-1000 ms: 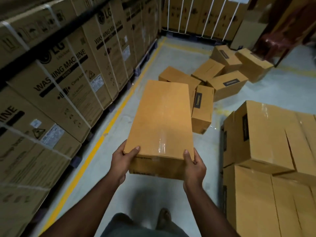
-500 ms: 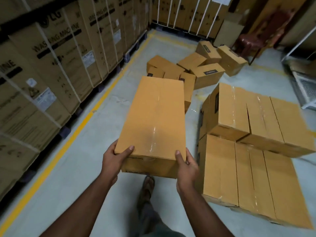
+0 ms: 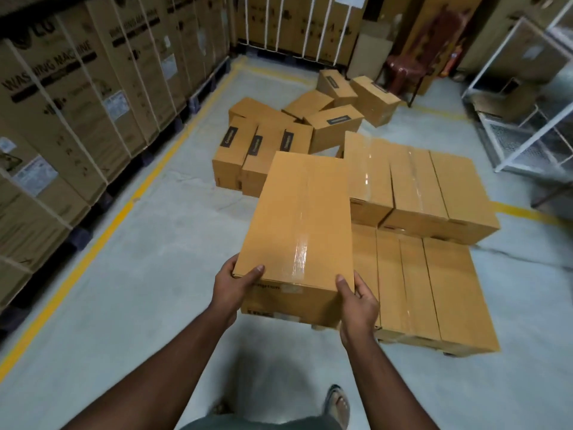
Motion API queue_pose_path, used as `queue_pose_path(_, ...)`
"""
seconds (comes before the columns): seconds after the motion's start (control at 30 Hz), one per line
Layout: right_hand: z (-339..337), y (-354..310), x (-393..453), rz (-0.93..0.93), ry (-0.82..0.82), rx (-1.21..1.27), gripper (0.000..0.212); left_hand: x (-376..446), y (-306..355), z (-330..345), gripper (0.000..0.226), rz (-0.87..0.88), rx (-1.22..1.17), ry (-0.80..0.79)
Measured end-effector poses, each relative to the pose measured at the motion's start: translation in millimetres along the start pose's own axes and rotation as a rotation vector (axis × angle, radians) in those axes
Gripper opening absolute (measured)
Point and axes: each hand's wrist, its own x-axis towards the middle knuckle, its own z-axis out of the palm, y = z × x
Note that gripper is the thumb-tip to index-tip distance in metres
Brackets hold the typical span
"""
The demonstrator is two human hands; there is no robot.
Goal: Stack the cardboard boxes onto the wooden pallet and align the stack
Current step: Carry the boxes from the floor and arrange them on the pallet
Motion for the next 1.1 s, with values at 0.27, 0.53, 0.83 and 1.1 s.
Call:
queue_pose_path(0.27, -182.7, 13.4, 122.0, 0.179, 0.012, 0.084, 0.07, -10.0, -46.4, 205.2, 0.072, -0.132, 0.124, -0.232)
queue_pose_path(0.53, -263.9, 52.9, 214.5, 0.267, -0.087, -0.029, 0.068, -6.4, -101.8, 295.2, 0.06, -0.329, 0.244, -0.19)
queue_pose_path(0.83, -284.7, 119.6, 271.2, 0.432, -0.12, -0.048, 0.062, 15.0, -186.9, 318.3, 0.074, -0.353, 0.3, -0.173)
queue_pose_path(1.1, -259.3, 173.9, 300.3, 0.525, -0.151, -0.08, 0.054, 55.2, -239.3, 315.3, 0.078, -0.403, 0.338, -0.165)
